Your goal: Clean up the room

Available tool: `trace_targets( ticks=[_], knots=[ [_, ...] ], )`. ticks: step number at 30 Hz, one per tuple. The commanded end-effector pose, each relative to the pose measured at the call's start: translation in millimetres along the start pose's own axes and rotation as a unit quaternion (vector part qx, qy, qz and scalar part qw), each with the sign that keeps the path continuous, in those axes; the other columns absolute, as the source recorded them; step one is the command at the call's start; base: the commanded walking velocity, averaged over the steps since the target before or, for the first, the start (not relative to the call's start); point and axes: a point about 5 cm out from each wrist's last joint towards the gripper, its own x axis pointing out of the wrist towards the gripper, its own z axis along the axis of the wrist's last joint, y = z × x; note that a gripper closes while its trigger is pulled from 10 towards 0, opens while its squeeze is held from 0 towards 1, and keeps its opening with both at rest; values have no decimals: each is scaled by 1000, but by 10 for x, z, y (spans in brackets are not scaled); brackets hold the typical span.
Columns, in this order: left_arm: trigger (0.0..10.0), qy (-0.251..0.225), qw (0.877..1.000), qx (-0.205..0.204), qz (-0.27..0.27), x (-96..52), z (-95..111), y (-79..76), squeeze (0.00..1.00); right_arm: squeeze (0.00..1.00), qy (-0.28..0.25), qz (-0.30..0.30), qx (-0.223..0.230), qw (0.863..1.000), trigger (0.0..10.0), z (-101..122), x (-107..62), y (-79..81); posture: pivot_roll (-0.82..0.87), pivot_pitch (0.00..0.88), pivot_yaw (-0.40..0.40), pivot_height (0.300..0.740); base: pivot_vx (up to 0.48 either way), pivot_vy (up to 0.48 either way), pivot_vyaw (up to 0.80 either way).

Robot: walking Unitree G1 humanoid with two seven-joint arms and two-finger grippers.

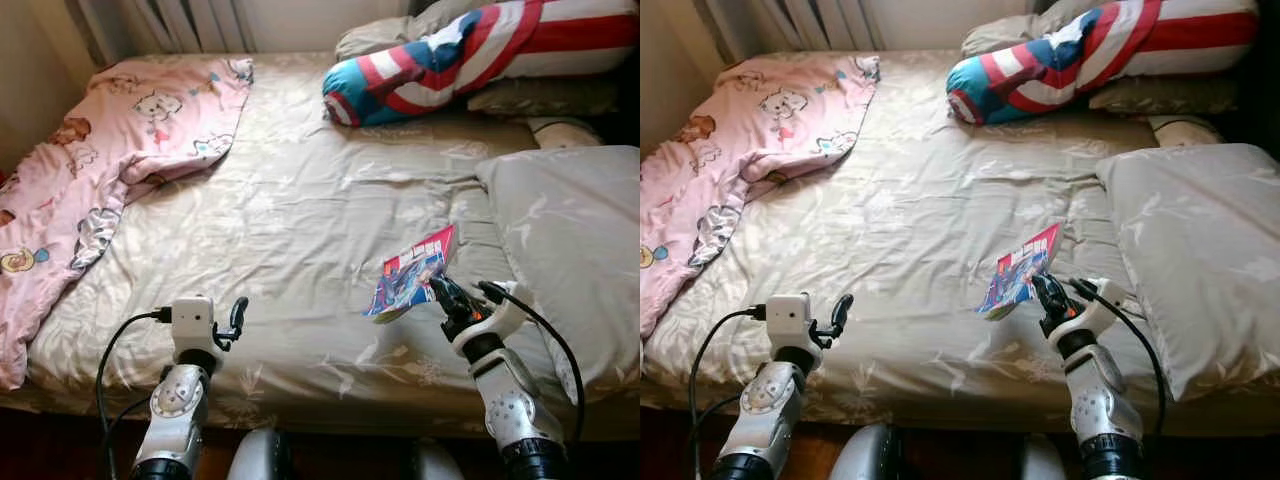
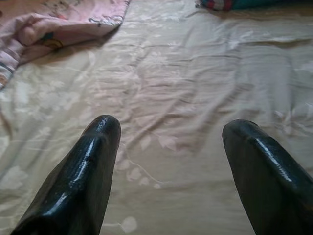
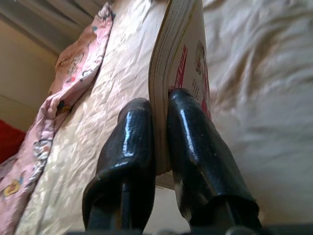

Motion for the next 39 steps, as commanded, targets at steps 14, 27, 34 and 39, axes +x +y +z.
trace_targets(
  ticks=[14,27,34,39],
  knots=[
    [10000,8,1000,1,2,-26,-26,41,0,0,-7,18,7,1000,10000,26,32,52,-86,175,85,634,0,0,0],
    [10000,8,1000,1,2,-26,-26,41,0,0,-7,18,7,1000,10000,26,32,52,-86,175,85,634,0,0,0],
    [10000,26,999,20,-26,-118,-29,60,0,0,76,-45,22,996,10000,-196,-188,-428,-40,228,145,634,0,0,0],
    [10000,23,999,17,-25,-95,-16,42,0,0,94,-15,35,995,10000,-272,-201,-386,-41,221,139,634,0,0,0]
  ],
)
